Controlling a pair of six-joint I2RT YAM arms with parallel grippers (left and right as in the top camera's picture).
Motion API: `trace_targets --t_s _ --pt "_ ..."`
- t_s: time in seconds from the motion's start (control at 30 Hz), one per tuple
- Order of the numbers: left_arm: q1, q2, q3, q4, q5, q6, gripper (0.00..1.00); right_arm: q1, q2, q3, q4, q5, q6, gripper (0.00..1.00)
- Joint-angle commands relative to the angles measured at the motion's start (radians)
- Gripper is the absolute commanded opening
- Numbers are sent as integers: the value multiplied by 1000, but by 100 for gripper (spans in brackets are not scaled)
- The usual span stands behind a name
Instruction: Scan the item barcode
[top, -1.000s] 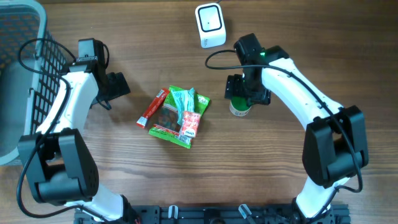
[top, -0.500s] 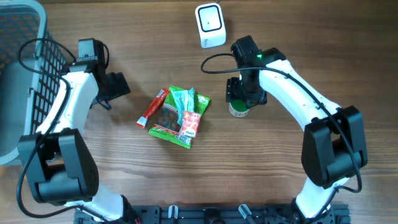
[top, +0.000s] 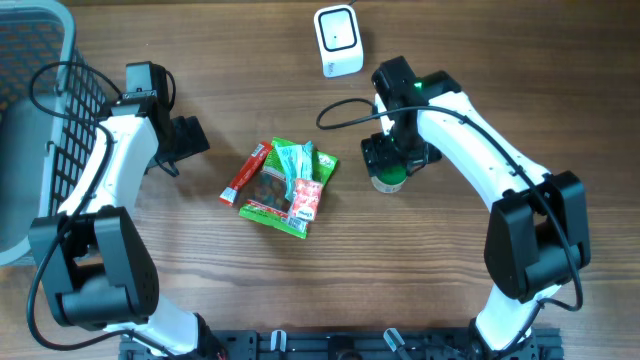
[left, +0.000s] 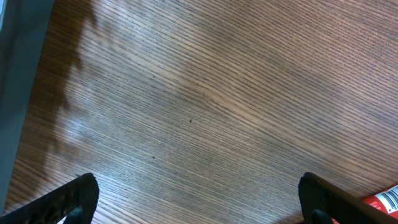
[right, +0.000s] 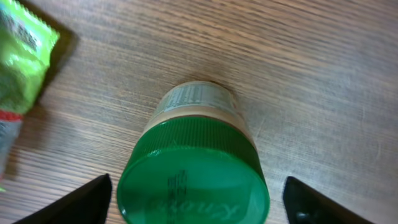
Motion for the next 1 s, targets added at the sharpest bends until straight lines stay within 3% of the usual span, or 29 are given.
trace_targets --t_s 0.0,0.13,0.4,0.67,0.97 --pt "5 -17 16 0 5 9 100 2 15 25 -29 5 150 82" --pt "5 -17 16 0 5 9 100 2 15 25 -31 -37 162 73" --pt "5 -17 16 0 5 9 100 2 15 25 -26 -39 184 72" --pt "5 -17 16 0 5 9 100 3 15 25 2 -44 55 73" --pt "5 -17 16 0 5 9 100 3 15 25 6 -46 27 76"
